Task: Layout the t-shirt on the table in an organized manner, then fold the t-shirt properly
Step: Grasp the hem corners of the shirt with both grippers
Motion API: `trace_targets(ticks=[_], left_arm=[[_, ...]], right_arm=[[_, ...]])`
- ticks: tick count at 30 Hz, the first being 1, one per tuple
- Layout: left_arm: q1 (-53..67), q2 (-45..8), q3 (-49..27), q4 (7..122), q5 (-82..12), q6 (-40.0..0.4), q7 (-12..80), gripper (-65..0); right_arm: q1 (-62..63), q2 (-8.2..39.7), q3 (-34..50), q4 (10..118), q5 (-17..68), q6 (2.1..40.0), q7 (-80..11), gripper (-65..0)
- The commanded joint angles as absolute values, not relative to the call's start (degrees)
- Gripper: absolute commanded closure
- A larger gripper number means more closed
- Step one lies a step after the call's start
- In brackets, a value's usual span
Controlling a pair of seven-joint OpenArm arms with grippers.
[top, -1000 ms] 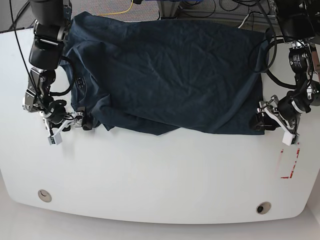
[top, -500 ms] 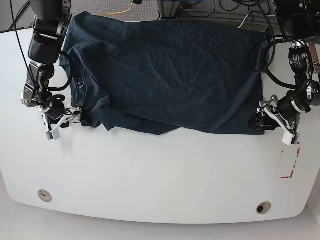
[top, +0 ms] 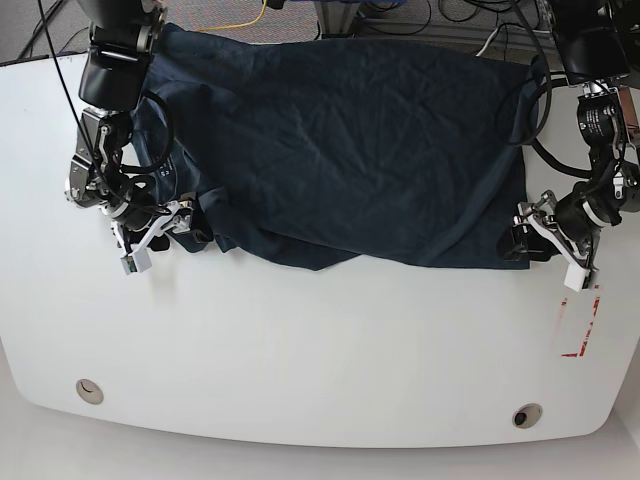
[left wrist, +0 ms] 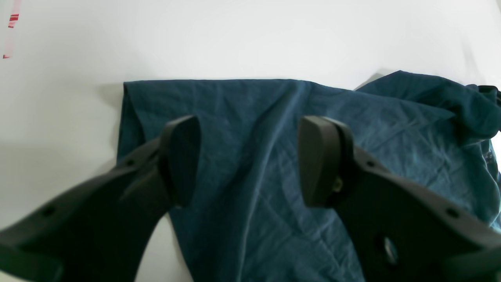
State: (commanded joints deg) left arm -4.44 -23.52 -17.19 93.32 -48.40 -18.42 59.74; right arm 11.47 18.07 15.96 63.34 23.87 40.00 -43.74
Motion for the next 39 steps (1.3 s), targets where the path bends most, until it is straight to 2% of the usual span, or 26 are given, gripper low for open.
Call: trace_targets(ticks=[10, 18, 26, 32, 39], left_arm=[[-4.4, -23.5, -17.2, 93.2, -48.4, -18.4, 59.7, -36.8], [-4.4, -23.5, -17.2, 93.2, -48.1, -18.4, 59.7, -36.8], [-3.7, -23.5, -17.2, 92.7, -47.9, -18.4, 59.7, -36.8], [-3.8, -23.5, -17.8, 87.3, -47.8, -18.4, 59.7, -36.9], [-4.8, -23.5, -22.5, 79.4, -48.0, -18.4, 59.7, -37.2]], right_arm=[[11.9, 18.2, 10.0, 63.5, 24.0, 40.0, -43.5, -26.3], [12.6, 18.2, 9.9, 63.5, 23.9, 40.0, -43.5, -0.8], [12.6, 18.6, 9.9, 66.5, 23.8, 40.0, -43.5, -0.2], [12.3, 20.1, 10.0, 69.7, 23.8, 40.0, -43.7, -0.2], [12.3, 20.8, 10.0, 69.8, 23.8, 40.0, -43.7, -0.2]])
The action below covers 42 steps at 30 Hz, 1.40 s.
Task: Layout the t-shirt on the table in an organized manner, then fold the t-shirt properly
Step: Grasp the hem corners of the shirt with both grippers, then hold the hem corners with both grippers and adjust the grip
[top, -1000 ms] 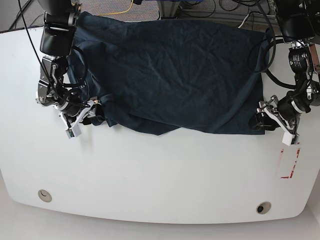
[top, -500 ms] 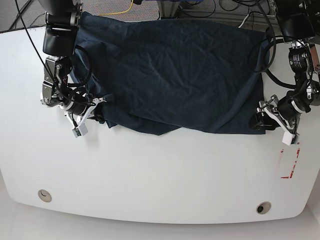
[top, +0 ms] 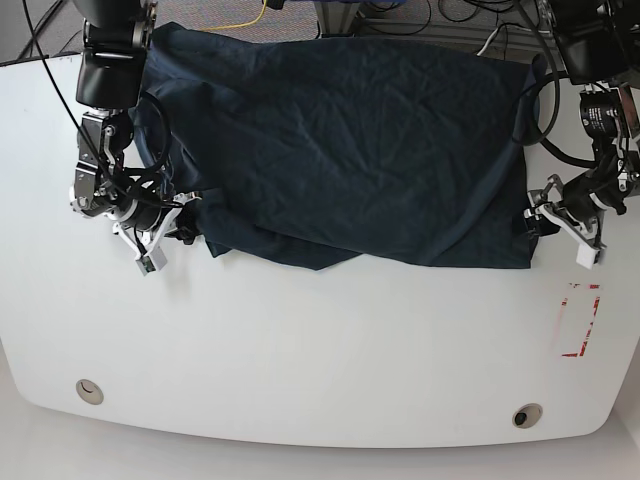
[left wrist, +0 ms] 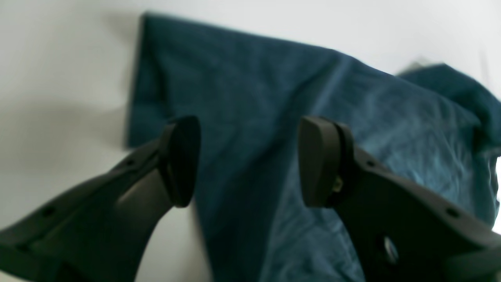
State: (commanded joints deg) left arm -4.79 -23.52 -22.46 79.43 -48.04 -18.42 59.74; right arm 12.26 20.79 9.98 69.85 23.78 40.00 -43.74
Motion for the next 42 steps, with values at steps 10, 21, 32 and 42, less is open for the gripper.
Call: trace_targets(ticks=[10, 21, 32, 42], left_arm=[[-7.0, -23.5, -24.0, 74.2, -47.7, -18.2, 54.3, -55.3], [-6.7, -23.7, -23.7, 67.9, -47.6, -18.3, 52.1, -55.4], [-7.3, -23.7, -23.6, 63.9, -46.3, -18.4, 50.3, -55.4], [-9.8, -23.7, -17.7, 60.6, -45.1, -21.7, 47.0, -51.7]], right_arm=[[12.3, 21.9, 10.0, 69.8, 23.8, 40.0, -43.7, -0.2], [12.3, 22.3, 10.1, 69.8, 23.8, 40.0, -43.7, -0.2], [12.2, 22.2, 10.1, 69.8, 23.8, 40.0, -43.7, -0.2], [12.2, 22.1, 10.1, 69.8, 23.9, 40.0, -43.7, -0.2]])
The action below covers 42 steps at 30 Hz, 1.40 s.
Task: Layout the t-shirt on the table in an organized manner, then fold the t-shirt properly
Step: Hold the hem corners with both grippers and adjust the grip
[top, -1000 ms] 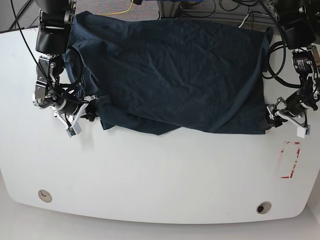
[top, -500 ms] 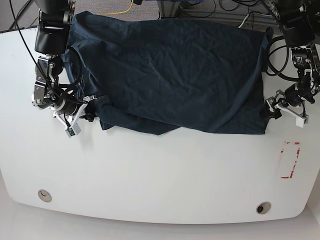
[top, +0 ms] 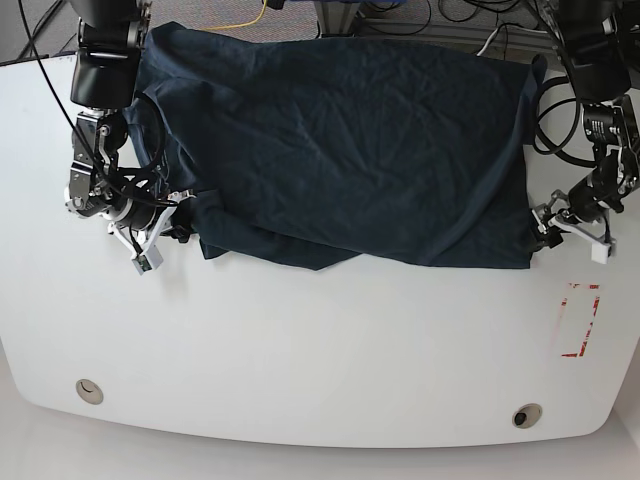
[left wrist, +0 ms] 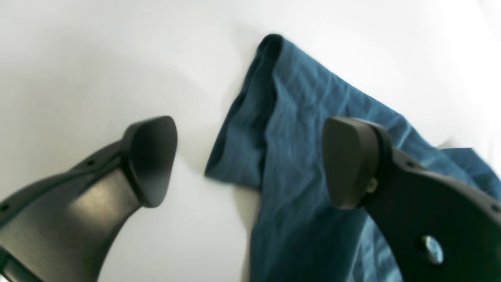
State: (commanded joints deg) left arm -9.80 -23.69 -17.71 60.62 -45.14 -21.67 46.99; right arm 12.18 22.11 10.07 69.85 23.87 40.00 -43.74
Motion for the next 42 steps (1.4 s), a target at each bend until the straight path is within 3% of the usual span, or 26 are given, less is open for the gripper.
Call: trace_targets(ticks=[4, 7, 24, 42], left_arm=[[-9.8, -23.3, -17.6, 60.5, -45.1, -23.7, 47.0, -42.2], [-9.8, -22.6, -17.6, 60.5, -45.1, -23.7, 47.1, -38.8], [-9.7, -22.7, -18.0, 60.7, -45.2, -23.8, 47.1, -38.6], [-7.7, -22.9, -18.1, 60.8, -45.2, -26.4, 47.1, -38.3]], right_arm=[[12.2, 22.1, 10.1, 69.8, 23.9, 40.0, -43.7, -0.2], [12.2, 22.3, 10.1, 69.8, 23.9, 40.0, -43.7, -0.2], [11.4, 22.3, 10.1, 69.8, 23.9, 40.0, -43.7, -0.3], [11.3, 22.3, 10.2, 69.9, 23.9, 40.0, -43.7, -0.3]])
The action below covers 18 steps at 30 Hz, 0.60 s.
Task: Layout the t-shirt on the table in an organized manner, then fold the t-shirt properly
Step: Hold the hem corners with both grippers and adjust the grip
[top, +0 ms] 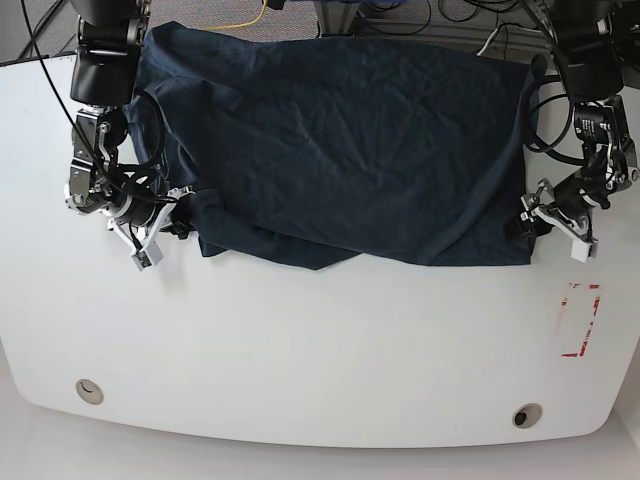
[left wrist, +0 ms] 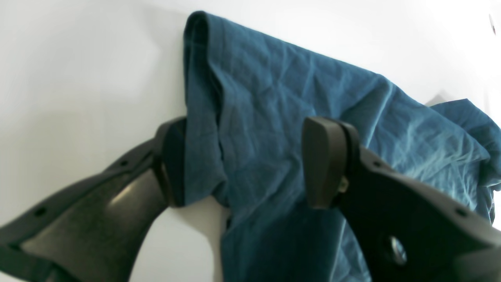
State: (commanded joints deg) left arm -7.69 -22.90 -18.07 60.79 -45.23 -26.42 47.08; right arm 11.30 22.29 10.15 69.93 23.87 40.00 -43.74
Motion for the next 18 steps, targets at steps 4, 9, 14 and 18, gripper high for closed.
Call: trace_targets(ticks=[4, 9, 14, 18], left_arm=[[-7.5, -22.9, -18.3, 60.8, -45.2, -26.5, 47.1, -36.8], [-6.6, -22.9, -19.9, 60.8, -45.2, -26.5, 47.1, -22.8], [-6.5, -24.0, -20.1, 60.8, -45.2, -26.5, 47.2, -19.4], [-6.5, -24.3, -20.3, 60.8, -45.2, -26.5, 47.2, -19.4]], right_arm=[[11.3, 22.3, 10.2, 69.9, 23.9, 40.0, -43.8, -0.3], [11.3, 22.3, 10.2, 69.9, 23.9, 40.0, -44.9, -0.3], [11.5, 22.2, 10.2, 69.9, 24.0, 40.0, -46.0, -0.3], [11.5, 22.2, 10.2, 69.9, 23.9, 40.0, -46.1, -0.3]])
